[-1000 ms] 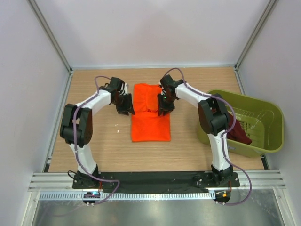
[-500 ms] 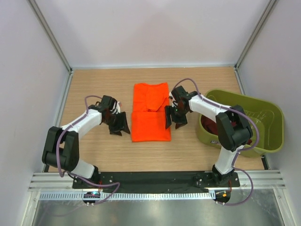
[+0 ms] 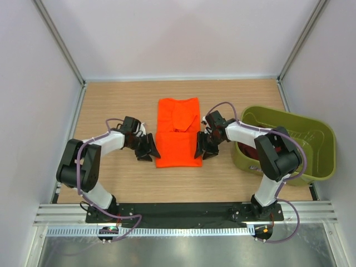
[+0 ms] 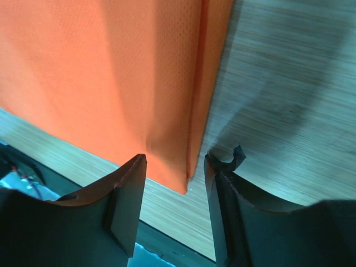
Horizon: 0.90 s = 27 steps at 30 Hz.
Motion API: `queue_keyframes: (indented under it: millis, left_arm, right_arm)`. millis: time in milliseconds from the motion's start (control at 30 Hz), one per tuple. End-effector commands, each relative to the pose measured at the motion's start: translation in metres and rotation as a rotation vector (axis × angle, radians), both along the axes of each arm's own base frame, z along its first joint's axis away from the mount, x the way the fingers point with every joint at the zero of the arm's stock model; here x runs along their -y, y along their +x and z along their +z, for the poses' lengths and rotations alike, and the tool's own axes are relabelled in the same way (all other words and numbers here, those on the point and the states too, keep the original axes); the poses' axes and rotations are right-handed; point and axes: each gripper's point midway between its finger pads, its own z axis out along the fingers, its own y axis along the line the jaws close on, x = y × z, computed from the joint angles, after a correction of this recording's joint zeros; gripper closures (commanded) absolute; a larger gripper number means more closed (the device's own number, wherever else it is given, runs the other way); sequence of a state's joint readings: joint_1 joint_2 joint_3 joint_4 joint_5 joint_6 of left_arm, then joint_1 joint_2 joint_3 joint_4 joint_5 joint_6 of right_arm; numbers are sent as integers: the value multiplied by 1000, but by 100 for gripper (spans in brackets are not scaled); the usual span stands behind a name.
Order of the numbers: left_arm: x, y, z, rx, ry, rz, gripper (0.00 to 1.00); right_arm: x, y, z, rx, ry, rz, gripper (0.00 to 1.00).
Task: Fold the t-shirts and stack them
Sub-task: Fold the tshirt
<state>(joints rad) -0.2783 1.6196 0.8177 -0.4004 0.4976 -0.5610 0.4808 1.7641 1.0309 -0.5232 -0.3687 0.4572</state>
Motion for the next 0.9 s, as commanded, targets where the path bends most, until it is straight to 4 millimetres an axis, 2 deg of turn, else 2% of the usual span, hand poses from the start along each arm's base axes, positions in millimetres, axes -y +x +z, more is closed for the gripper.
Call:
queue_keyframes:
  millis: [0, 367, 667, 800, 867]
  left_arm:
    - [6, 9, -3, 20, -36, 10, 48]
    - [6, 2, -24, -17, 13, -7, 53]
    - [11, -3, -37, -62, -12, -2, 59]
    - [11, -1, -40, -48, -12, 0, 70]
    - [12, 2, -38, -33, -17, -4, 82]
  right_arm:
    - [-5, 3, -3, 18, 36, -44, 48]
    - [9, -3, -17, 23, -17, -77, 50]
    - [0, -4, -27, -7, 30, -90, 52]
    - [-3, -2, -25, 5, 56, -100, 63]
    - [-7, 0, -23, 10, 76, -105, 71]
